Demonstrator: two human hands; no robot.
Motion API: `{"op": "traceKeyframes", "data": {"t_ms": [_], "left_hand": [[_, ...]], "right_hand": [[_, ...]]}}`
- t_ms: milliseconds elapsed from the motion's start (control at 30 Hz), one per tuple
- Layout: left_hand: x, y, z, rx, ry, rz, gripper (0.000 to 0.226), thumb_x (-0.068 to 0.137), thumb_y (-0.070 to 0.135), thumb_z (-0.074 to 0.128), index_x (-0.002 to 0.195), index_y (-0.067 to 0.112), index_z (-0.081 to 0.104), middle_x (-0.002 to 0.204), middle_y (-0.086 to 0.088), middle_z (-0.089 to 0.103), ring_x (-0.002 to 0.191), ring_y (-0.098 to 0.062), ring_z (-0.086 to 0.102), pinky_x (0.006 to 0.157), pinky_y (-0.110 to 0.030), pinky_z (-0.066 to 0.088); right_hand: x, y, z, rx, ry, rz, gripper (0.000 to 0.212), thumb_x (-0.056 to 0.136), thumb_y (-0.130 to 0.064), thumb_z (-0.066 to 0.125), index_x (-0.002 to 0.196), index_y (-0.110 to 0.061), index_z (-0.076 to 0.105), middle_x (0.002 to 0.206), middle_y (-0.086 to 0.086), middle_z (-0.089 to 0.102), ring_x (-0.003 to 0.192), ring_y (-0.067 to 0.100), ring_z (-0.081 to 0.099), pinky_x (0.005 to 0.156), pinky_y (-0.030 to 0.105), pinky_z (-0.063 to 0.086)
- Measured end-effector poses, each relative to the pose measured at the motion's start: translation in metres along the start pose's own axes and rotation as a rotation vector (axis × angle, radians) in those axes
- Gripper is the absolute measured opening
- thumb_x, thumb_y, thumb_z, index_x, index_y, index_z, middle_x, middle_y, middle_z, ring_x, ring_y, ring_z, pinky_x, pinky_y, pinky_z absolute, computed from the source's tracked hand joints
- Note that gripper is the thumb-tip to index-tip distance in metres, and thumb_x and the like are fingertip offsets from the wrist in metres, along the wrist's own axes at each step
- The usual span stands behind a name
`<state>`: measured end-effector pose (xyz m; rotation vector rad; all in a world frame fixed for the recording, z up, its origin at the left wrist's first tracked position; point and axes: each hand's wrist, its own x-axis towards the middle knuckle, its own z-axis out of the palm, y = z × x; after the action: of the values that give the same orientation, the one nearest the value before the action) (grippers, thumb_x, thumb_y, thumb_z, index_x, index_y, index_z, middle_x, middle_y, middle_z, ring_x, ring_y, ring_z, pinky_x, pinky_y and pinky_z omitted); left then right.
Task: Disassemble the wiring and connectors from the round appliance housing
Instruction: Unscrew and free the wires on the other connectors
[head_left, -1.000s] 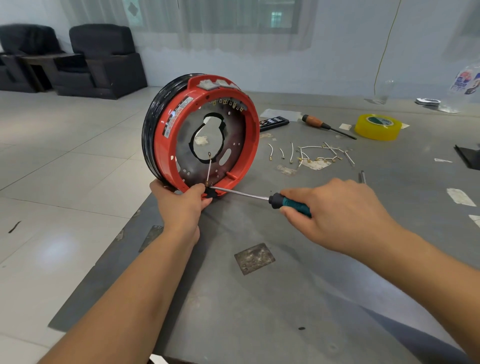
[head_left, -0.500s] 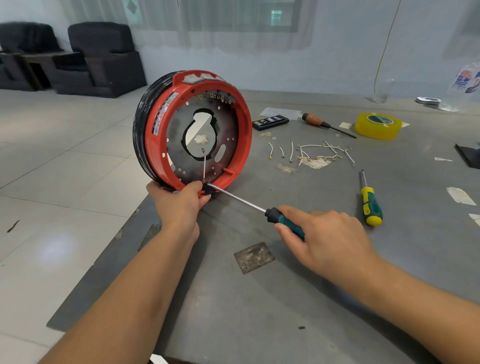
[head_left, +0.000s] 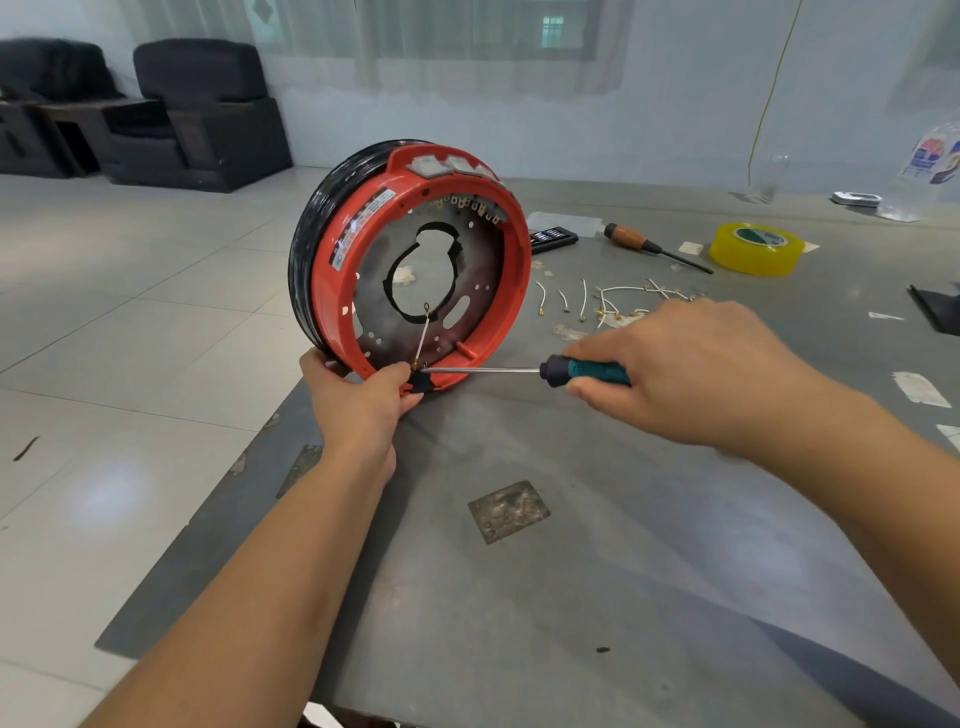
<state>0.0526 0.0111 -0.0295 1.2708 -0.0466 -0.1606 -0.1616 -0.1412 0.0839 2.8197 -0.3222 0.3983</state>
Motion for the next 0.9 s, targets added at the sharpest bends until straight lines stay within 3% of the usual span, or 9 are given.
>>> {"op": "traceKeyframes", "data": {"t_ms": [200, 300, 367, 567, 733, 800, 900], "left_hand": [[0.0, 0.002, 0.001, -0.007, 0.003, -0.035, 0.061, 0.087, -0.007, 0.075, 0.128, 0.024, 0.042, 0.131, -0.012, 0.059, 0.098, -0.027, 0.075, 0.063, -0.029, 0.064], [-0.001, 0.001, 0.002, -0.008, 0.005, -0.033, 0.059, 0.086, -0.007, 0.075, 0.123, 0.025, 0.043, 0.13, -0.011, 0.059, 0.096, -0.026, 0.076, 0.064, -0.029, 0.064], [-0.001, 0.002, 0.002, -0.007, 0.01, -0.04, 0.058, 0.086, -0.007, 0.075, 0.122, 0.026, 0.043, 0.13, -0.01, 0.06, 0.094, -0.025, 0.077, 0.063, -0.028, 0.064], [0.0, 0.004, 0.003, -0.017, 0.028, -0.074, 0.065, 0.087, -0.008, 0.075, 0.134, 0.023, 0.042, 0.132, -0.01, 0.06, 0.097, -0.03, 0.076, 0.064, -0.029, 0.064], [0.001, 0.004, 0.002, -0.046, 0.044, -0.064, 0.06, 0.086, -0.009, 0.075, 0.129, 0.021, 0.044, 0.127, -0.01, 0.061, 0.078, -0.02, 0.078, 0.064, -0.029, 0.064], [0.001, 0.004, 0.002, -0.051, 0.047, -0.074, 0.062, 0.086, -0.008, 0.076, 0.131, 0.021, 0.044, 0.127, -0.01, 0.061, 0.083, -0.021, 0.077, 0.065, -0.03, 0.065], [0.001, 0.005, -0.001, -0.075, 0.038, -0.088, 0.062, 0.086, -0.007, 0.077, 0.132, 0.02, 0.046, 0.123, -0.01, 0.064, 0.088, -0.022, 0.076, 0.065, -0.03, 0.065]], "right_hand": [[-0.012, -0.013, 0.012, -0.007, -0.014, 0.069, 0.052, 0.089, -0.066, 0.021, 0.125, -0.051, 0.056, 0.07, -0.008, 0.051, 0.069, 0.025, 0.05, 0.052, 0.027, 0.032], [-0.027, -0.018, 0.028, 0.075, -0.05, 0.145, 0.053, 0.092, -0.068, 0.024, 0.136, -0.053, 0.048, 0.076, -0.006, 0.062, 0.075, 0.028, 0.063, 0.06, 0.03, 0.049], [-0.034, -0.022, 0.037, 0.12, -0.041, 0.163, 0.053, 0.094, -0.067, 0.025, 0.138, -0.051, 0.048, 0.078, -0.006, 0.066, 0.076, 0.027, 0.065, 0.062, 0.032, 0.053], [-0.047, -0.033, 0.064, 0.174, 0.042, 0.193, 0.055, 0.094, -0.068, 0.025, 0.138, -0.048, 0.051, 0.082, -0.008, 0.07, 0.076, 0.026, 0.066, 0.054, 0.029, 0.045], [-0.051, -0.04, 0.074, 0.202, 0.097, 0.24, 0.058, 0.09, -0.07, 0.022, 0.129, -0.048, 0.059, 0.07, -0.005, 0.067, 0.067, 0.029, 0.064, 0.049, 0.028, 0.033], [-0.051, -0.042, 0.075, 0.298, 0.058, 0.28, 0.058, 0.087, -0.071, 0.023, 0.129, -0.05, 0.058, 0.067, -0.004, 0.066, 0.067, 0.027, 0.062, 0.051, 0.031, 0.042], [-0.053, -0.039, 0.073, 0.556, -0.01, 0.324, 0.044, 0.093, -0.068, 0.04, 0.126, -0.05, 0.062, 0.074, -0.007, 0.069, 0.069, 0.015, 0.06, 0.063, 0.036, 0.054]]}}
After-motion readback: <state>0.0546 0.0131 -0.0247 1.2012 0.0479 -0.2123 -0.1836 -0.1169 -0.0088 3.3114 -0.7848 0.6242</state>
